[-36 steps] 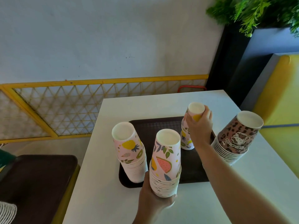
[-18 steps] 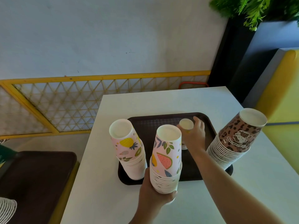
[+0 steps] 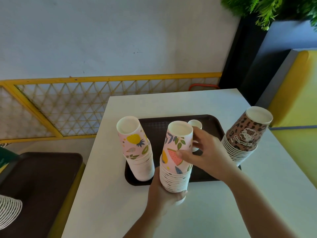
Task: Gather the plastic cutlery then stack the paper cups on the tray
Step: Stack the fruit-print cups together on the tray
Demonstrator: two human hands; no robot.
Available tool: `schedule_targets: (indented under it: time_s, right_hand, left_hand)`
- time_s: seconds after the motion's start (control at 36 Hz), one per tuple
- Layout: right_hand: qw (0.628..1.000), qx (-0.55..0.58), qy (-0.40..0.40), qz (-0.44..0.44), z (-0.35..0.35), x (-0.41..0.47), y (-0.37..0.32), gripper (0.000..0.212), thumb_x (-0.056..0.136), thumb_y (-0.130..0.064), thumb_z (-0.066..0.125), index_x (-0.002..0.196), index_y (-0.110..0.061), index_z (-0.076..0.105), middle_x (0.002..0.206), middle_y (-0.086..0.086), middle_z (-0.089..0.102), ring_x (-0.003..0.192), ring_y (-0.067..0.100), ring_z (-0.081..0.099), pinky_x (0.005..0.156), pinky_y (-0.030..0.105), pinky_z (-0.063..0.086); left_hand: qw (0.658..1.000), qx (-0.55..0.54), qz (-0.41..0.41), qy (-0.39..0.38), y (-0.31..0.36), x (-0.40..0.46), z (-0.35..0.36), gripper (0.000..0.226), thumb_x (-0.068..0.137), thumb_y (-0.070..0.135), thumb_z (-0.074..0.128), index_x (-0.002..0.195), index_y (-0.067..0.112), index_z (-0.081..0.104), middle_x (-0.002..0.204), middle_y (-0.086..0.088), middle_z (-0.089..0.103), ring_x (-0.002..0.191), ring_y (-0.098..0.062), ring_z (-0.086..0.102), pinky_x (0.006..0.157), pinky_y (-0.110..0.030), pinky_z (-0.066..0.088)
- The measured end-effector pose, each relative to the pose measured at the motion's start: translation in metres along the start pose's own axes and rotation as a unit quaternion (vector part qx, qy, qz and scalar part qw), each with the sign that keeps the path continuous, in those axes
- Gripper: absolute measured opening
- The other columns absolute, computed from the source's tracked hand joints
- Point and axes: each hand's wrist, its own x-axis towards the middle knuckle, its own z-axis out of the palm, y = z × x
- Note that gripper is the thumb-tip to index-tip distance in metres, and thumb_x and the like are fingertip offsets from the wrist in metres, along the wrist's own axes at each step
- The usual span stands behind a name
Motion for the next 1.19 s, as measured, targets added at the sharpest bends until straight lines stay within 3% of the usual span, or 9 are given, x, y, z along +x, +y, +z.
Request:
schedule_targets:
  time_s: [0.14, 0.25, 0.36, 0.47, 0.67, 0.83, 0.97, 1.08, 1.19]
  right_hand:
    - [0.999, 0.006, 0.038, -0.019, 0.0, -0.004, -0.002, 0.047, 0.064, -0.04, 0.07, 0.104, -0.047, 0.046, 0.099, -0.024, 0.063, 0.097, -0.007, 0.061, 0.078, 0.017, 0.055]
    - [0.998, 0.001, 0.056, -0.03, -0.004, -0.003, -0.002, 0.05, 0.07, -0.029, 0.072, 0.117, -0.023, 0.054, 0.104, -0.009, 0.067, 0.096, 0.003, 0.064, 0.078, 0.024, 0.057]
    - [0.997, 0.015, 0.067, -0.023, -0.006, 0.0, -0.007, 0.05, 0.065, -0.044, 0.067, 0.11, -0.03, 0.053, 0.102, -0.005, 0.065, 0.093, 0.003, 0.064, 0.073, 0.019, 0.056]
    - [0.992, 0.053, 0.108, -0.031, -0.012, 0.006, -0.014, 0.027, 0.077, -0.02, 0.071, 0.098, -0.026, 0.055, 0.091, -0.014, 0.067, 0.086, -0.004, 0.065, 0.063, 0.01, 0.05]
    - [0.948, 0.194, 0.249, -0.039, -0.031, 0.036, -0.029, 0.032, 0.067, -0.046, 0.06, 0.094, -0.028, 0.06, 0.096, -0.002, 0.068, 0.097, 0.022, 0.065, 0.082, 0.042, 0.055]
    - [0.926, 0.119, 0.359, 0.003, -0.027, 0.076, 0.001, 0.041, 0.077, -0.027, 0.065, 0.112, -0.007, 0.056, 0.094, -0.006, 0.065, 0.085, -0.002, 0.061, 0.067, 0.012, 0.049]
    - [0.917, 0.023, 0.391, 0.08, -0.008, 0.09, 0.048, 0.051, 0.074, -0.023, 0.069, 0.12, -0.008, 0.051, 0.114, 0.006, 0.056, 0.103, 0.017, 0.054, 0.081, 0.028, 0.047]
    - [0.915, -0.04, 0.388, 0.106, 0.004, 0.091, 0.075, 0.06, 0.074, -0.023, 0.073, 0.125, -0.004, 0.047, 0.118, 0.011, 0.052, 0.107, 0.024, 0.052, 0.081, 0.025, 0.039]
    - [0.917, -0.069, 0.371, 0.129, 0.013, 0.088, 0.094, 0.062, 0.073, -0.026, 0.075, 0.126, -0.007, 0.047, 0.12, 0.011, 0.053, 0.108, 0.023, 0.052, 0.08, 0.021, 0.035]
  left_hand:
    - [1.0, 0.014, 0.007, -0.001, -0.001, -0.001, 0.001, 0.082, 0.034, 0.043, 0.082, 0.108, 0.042, 0.047, 0.111, 0.018, 0.064, 0.104, 0.001, 0.059, 0.087, -0.025, 0.051]
    - [1.0, 0.012, 0.002, -0.002, 0.0, 0.0, 0.001, 0.08, 0.033, 0.043, 0.081, 0.105, 0.042, 0.047, 0.107, 0.021, 0.064, 0.099, 0.008, 0.058, 0.083, -0.018, 0.05]
    - [1.0, 0.019, 0.015, 0.0, -0.002, 0.001, 0.001, 0.079, 0.035, 0.04, 0.082, 0.107, 0.039, 0.048, 0.107, 0.02, 0.064, 0.099, 0.008, 0.058, 0.081, -0.012, 0.048]
    - [1.0, 0.017, 0.015, 0.006, -0.003, 0.003, 0.002, 0.08, 0.036, 0.041, 0.082, 0.109, 0.04, 0.048, 0.109, 0.019, 0.064, 0.099, 0.007, 0.059, 0.082, -0.014, 0.048]
    - [1.0, 0.016, 0.003, 0.016, -0.006, 0.004, 0.001, 0.09, 0.034, 0.046, 0.08, 0.117, 0.036, 0.047, 0.114, 0.016, 0.063, 0.107, -0.003, 0.059, 0.09, -0.024, 0.05]
    - [0.999, 0.042, -0.002, 0.017, -0.01, 0.006, 0.001, 0.1, 0.035, 0.05, 0.08, 0.126, 0.031, 0.044, 0.12, 0.014, 0.06, 0.113, -0.008, 0.057, 0.096, -0.029, 0.05]
    - [0.998, 0.065, 0.009, 0.003, -0.008, 0.01, 0.0, 0.097, 0.044, 0.038, 0.087, 0.125, 0.039, 0.033, 0.118, 0.029, 0.048, 0.112, 0.002, 0.047, 0.088, -0.003, 0.038]
    - [0.999, 0.048, 0.004, 0.017, -0.012, 0.013, -0.001, 0.104, 0.037, 0.05, 0.08, 0.131, 0.031, 0.039, 0.126, 0.015, 0.056, 0.119, -0.009, 0.053, 0.101, -0.032, 0.047]
    - [1.0, 0.028, -0.008, 0.012, -0.015, 0.015, -0.001, 0.104, 0.037, 0.046, 0.083, 0.13, 0.03, 0.041, 0.125, 0.012, 0.058, 0.117, -0.013, 0.055, 0.098, -0.04, 0.05]
